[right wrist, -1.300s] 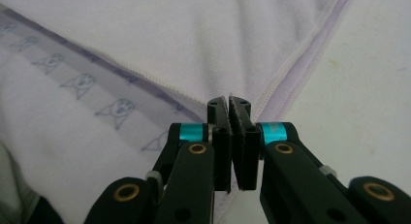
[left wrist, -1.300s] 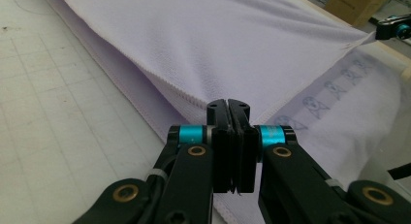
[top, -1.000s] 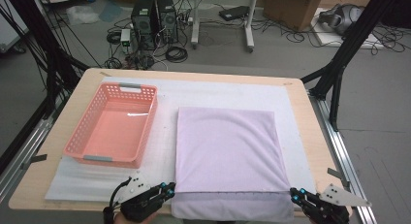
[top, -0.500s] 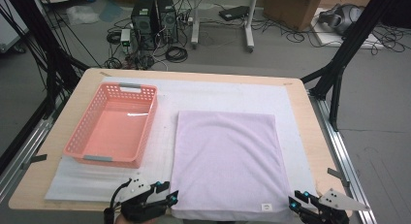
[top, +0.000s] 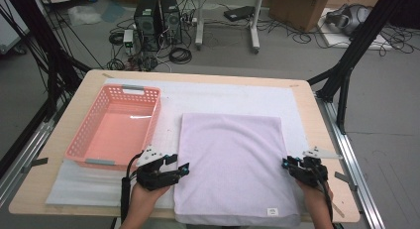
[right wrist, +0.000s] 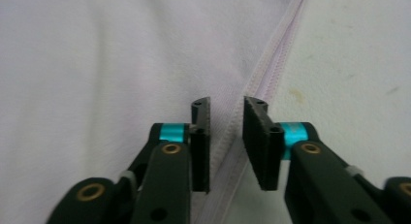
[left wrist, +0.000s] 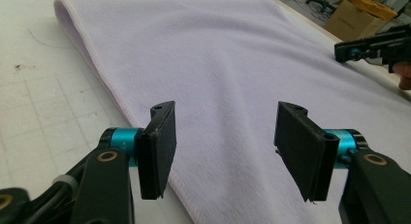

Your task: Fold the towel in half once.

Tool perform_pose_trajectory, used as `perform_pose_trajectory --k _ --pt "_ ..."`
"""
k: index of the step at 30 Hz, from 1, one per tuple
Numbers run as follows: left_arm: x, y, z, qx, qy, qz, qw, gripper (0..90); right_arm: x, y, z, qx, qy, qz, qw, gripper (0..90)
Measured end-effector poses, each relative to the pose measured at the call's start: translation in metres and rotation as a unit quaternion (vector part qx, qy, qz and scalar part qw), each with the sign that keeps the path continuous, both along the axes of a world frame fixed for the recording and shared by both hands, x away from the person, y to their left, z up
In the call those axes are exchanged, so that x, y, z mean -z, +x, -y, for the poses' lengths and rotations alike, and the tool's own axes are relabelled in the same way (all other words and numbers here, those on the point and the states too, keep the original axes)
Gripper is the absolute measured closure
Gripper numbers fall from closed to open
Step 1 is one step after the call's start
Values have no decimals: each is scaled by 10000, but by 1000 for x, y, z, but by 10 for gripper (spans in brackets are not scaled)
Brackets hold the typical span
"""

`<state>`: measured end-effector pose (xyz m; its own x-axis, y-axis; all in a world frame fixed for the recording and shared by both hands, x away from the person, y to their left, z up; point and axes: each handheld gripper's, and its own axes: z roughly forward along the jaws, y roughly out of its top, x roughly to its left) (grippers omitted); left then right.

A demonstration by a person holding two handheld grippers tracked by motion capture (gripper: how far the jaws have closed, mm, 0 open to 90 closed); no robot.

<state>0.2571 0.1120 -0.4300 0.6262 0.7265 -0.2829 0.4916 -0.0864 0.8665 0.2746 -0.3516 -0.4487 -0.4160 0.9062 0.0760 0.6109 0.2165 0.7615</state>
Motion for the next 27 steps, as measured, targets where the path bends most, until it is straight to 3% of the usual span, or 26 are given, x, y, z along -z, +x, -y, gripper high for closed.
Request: perform_pose_trajectory --k 2,4,5,6,9,11,13,16,20,24,25,27 --pt "1 6 1 -61 9 -33 10000 408 -1 3 -1 2 -114 26 9999 863" --pt "1 12 1 -103 14 -75 9999 407 -4 1 -1 172 -520 133 9984 870" --pt "1 15 2 -122 27 -75 9999 405 -4 0 1 211 -518 139 9983 870" --pt "1 18 2 -135 48 -87 9999 403 -4 -2 3 266 -388 66 9989 869" --pt "2 26 5 -160 77 -149 9997 389 -7 -3 3 290 -415 -37 9987 839" --pt "2 34 8 -225 147 -149 9995 384 -10 -2 3 295 -403 3 9988 740" --pt "1 42 11 -270 172 -193 9993 380 -13 2 6 298 -204 104 9993 663" --pt "2 55 15 -361 192 -204 9990 379 -17 17 12 391 71 189 9990 609" --pt "6 65 18 -406 124 -198 9989 379 -16 54 10 421 192 69 9989 594" --pt "8 73 21 -436 87 -241 9987 379 -4 83 0 355 -150 -159 9991 685" --pt "8 75 21 -453 105 -250 9986 378 -4 86 0 350 -170 -104 9992 775" --pt "8 79 21 -517 105 -275 9982 375 -8 89 1 746 -481 -78 9960 837"
